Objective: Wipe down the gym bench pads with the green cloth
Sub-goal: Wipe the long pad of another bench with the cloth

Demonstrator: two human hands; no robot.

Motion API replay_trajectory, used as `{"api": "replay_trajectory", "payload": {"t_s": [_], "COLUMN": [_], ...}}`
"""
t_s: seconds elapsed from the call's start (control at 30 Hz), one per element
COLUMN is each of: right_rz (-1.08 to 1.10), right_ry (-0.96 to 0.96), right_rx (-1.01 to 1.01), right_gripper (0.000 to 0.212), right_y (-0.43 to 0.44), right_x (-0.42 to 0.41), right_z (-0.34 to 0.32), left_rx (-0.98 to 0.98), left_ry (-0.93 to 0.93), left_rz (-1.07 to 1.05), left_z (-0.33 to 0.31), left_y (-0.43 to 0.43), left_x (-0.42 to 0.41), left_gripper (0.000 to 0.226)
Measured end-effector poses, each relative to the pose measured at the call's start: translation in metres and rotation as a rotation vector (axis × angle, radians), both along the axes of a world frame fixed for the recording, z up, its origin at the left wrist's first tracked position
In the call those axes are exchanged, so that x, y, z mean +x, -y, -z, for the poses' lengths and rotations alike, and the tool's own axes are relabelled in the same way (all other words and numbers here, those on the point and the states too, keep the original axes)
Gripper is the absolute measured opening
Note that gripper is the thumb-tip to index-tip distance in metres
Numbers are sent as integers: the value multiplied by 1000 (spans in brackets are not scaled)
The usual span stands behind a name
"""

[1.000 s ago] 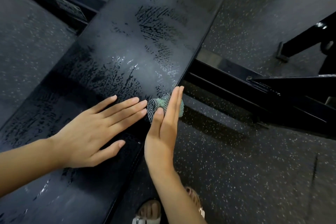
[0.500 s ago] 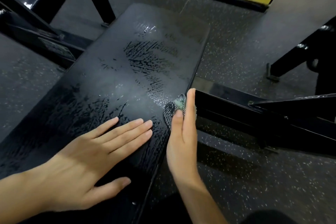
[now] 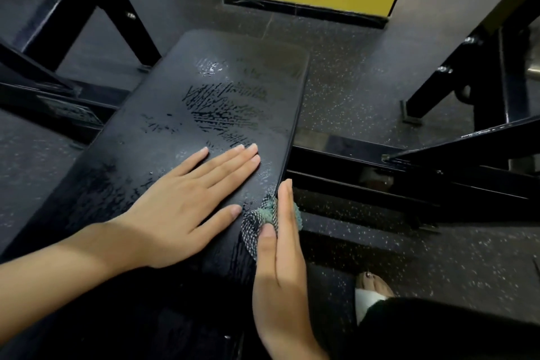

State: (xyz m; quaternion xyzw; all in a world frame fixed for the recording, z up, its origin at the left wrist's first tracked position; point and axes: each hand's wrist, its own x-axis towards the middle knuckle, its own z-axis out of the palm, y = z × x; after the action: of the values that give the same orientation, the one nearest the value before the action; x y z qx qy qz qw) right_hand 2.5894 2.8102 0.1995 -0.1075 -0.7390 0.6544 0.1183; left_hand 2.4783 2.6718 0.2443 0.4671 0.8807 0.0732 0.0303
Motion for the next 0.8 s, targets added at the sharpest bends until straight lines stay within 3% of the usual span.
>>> {"api": "replay_trajectory", "payload": {"t_s": [0.5, 0.8], "right_rz": [33, 32], "right_ry": [44, -8], "right_rx": [72, -30], "right_gripper": [51, 49], "right_y": [-54, -49], "right_x": [-115, -105], "right_z": [-11, -10], "left_rx": [6, 16], "left_ry": [22, 46], "left_rz": [-33, -66], "left_z": [1, 2], "left_y": [-23, -37], "left_x": [-41, -59], "left_gripper": [62, 64]}}
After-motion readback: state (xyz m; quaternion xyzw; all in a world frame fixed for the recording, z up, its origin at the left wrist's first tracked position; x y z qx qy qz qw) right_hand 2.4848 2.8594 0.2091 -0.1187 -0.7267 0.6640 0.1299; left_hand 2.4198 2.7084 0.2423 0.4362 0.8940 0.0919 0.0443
